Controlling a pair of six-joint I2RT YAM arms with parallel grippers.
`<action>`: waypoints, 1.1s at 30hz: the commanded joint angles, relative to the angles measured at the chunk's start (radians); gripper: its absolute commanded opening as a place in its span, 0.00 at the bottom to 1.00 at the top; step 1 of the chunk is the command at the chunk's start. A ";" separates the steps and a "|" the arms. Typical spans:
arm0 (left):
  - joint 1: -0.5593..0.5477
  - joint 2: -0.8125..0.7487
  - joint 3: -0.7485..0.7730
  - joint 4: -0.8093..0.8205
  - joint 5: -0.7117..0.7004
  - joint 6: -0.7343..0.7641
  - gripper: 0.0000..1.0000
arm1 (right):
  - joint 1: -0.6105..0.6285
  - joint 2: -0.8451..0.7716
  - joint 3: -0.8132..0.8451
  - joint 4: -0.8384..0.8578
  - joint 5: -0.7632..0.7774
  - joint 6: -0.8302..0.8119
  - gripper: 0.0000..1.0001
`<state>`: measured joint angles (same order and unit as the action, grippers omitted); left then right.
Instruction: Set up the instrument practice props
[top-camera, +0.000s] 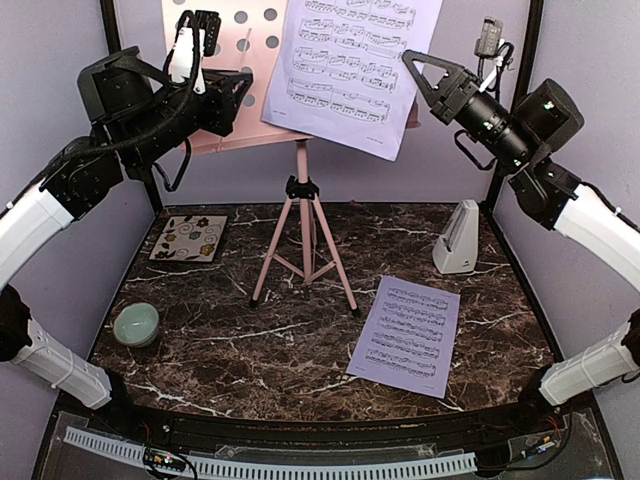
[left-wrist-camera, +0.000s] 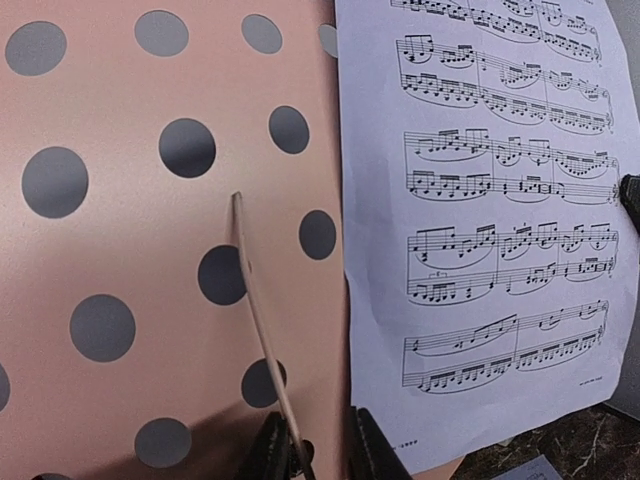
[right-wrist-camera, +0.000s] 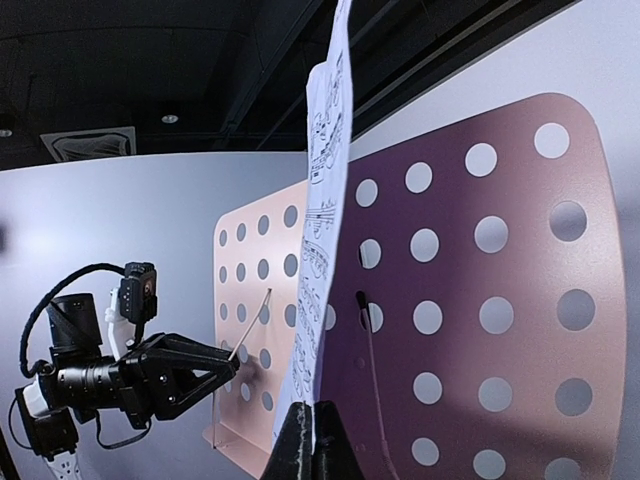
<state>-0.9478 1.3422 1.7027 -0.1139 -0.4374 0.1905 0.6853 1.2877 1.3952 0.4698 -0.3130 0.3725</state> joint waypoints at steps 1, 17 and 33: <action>0.000 -0.010 0.035 0.027 0.017 -0.007 0.19 | 0.015 0.010 0.040 0.020 0.012 -0.018 0.00; 0.023 -0.024 0.015 0.044 0.021 -0.019 0.00 | 0.019 0.006 0.011 0.013 0.029 -0.046 0.00; 0.023 -0.084 -0.142 0.312 0.181 0.068 0.00 | 0.019 0.054 0.040 0.028 -0.003 -0.066 0.00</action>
<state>-0.9283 1.2686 1.5452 0.1017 -0.3416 0.2062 0.6941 1.3079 1.4021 0.4580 -0.2840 0.3214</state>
